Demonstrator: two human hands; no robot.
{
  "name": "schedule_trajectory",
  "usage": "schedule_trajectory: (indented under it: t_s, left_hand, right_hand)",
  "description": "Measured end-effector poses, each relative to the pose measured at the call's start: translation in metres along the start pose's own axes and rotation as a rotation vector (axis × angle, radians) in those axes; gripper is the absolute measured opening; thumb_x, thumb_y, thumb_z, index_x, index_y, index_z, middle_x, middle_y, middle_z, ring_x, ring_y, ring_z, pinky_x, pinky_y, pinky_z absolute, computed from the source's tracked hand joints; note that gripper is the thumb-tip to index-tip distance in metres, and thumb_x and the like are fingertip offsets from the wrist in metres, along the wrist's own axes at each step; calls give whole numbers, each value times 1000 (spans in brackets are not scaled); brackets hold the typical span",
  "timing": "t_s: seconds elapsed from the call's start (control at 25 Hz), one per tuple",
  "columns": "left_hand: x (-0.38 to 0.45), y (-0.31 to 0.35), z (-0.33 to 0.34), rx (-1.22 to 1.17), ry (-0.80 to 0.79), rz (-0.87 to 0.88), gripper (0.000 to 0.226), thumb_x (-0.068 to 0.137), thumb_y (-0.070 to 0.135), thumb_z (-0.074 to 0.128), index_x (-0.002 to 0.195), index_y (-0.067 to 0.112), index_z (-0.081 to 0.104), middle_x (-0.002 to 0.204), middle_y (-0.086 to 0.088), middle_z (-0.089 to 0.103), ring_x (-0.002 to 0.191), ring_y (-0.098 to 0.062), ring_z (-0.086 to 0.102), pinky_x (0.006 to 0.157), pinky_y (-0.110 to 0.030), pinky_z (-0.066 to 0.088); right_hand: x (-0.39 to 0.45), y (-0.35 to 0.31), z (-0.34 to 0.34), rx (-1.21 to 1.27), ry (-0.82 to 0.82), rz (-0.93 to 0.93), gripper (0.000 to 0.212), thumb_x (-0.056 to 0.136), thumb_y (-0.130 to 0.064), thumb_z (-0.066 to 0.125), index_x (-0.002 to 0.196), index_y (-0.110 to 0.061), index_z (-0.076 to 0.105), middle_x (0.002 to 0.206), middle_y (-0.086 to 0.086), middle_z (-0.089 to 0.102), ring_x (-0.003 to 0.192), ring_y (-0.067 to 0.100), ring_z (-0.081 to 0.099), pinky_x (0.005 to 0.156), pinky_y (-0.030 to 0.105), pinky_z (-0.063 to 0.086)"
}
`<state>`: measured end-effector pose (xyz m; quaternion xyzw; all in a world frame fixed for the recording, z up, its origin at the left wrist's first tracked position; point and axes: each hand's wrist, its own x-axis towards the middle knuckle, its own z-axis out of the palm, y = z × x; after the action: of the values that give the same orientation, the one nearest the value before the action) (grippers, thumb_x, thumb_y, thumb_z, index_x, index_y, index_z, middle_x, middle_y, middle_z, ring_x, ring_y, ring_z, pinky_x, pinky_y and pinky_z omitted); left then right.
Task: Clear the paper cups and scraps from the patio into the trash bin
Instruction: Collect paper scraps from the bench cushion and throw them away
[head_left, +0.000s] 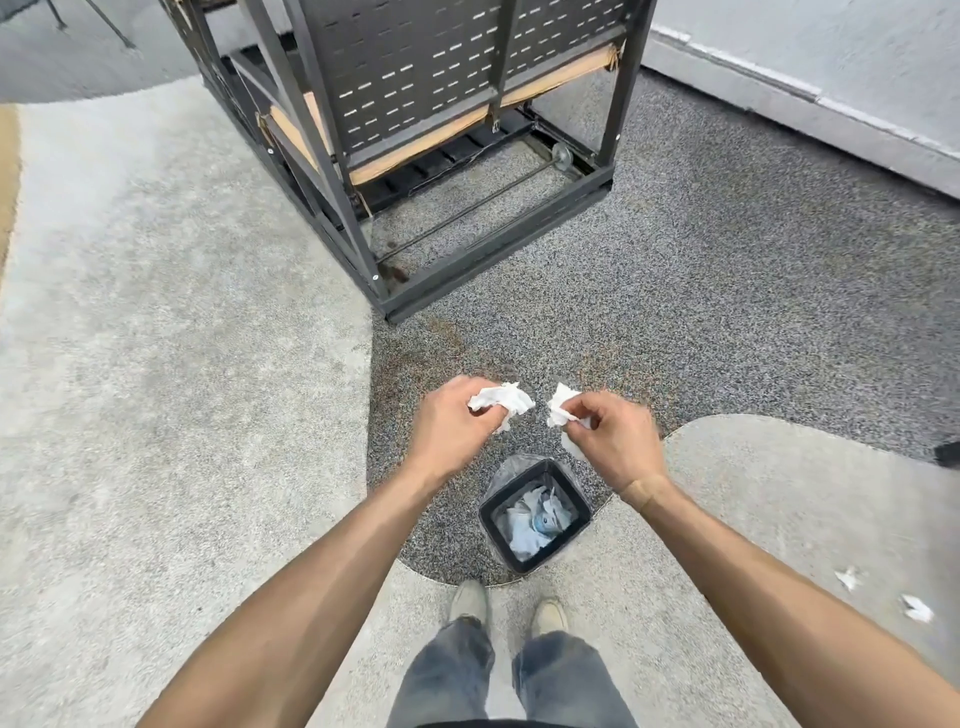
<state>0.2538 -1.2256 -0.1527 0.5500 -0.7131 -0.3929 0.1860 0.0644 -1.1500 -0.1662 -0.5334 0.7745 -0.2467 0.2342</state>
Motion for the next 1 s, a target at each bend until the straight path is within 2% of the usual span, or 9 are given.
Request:
schedule_trajectory:
  t_s: [0.12,0.2,0.32,0.36,0.48,0.6,0.76,0.92,1.0]
  left_hand:
    - [20,-26,20,54,-54,-3,33,88,29,68,120,21,64,111,7,62,56,-8,54,51,-25,44]
    - [30,-49,40,105,-97,-24,37,89,29,68,124,19,62,117,3,63,61,-8,56,58,-29,50]
    - [46,-91,82,187,-204,-105,42,89,33,67,128,19,59,130,-1,59,83,-18,66,77,-42,57]
    - [48,-106,96,203,-237,-114,41,89,34,66,127,19,59,129,-1,60,85,-18,66,76,-40,57]
    - [59,-159,144,263,-283,-115,33,89,33,67,120,22,63,112,2,68,68,-4,59,52,-21,42]
    - [69,-213,189,389,-362,-186,39,89,35,66,127,30,60,91,3,70,51,-3,54,43,-18,34]
    - [82,-284,253,453,-477,-302,38,90,32,65,127,26,59,65,6,60,49,-9,55,39,-21,39]
    - [89,-340,311,501,-493,-350,31,87,37,66,116,26,64,76,3,63,66,-18,59,50,-22,37]
    - [87,-356,333,511,-498,-368,27,86,37,66,110,26,66,79,1,65,69,-20,57,48,-23,32]
  right_hand:
    - [11,21,25,-16,12,58,18,85,-20,69,102,-27,70,99,-8,70,73,-1,59,75,25,55]
    - [12,42,47,-35,0,105,21,86,-20,69,106,-25,70,101,-6,71,74,2,60,75,23,54]
    - [15,82,86,-58,-38,198,21,86,-18,69,106,-25,70,99,-6,71,72,2,58,72,16,47]
    - [15,96,99,-58,-60,235,21,86,-18,68,105,-25,69,99,-5,71,72,4,58,70,16,46]
    - [21,146,149,-66,-125,348,22,87,-17,66,107,-26,67,94,-4,71,70,9,61,59,15,44]
    - [30,194,202,-151,-246,445,28,90,-18,62,115,-28,64,92,0,71,65,14,64,61,27,57]
    - [38,254,278,-164,-340,487,29,89,-18,63,117,-28,63,95,1,71,72,20,66,70,32,58]
    - [50,304,341,-207,-360,477,26,86,-20,65,112,-28,64,96,4,73,80,24,67,77,35,57]
    - [54,320,361,-215,-370,464,27,85,-20,64,111,-27,65,98,4,73,84,26,67,79,39,57]
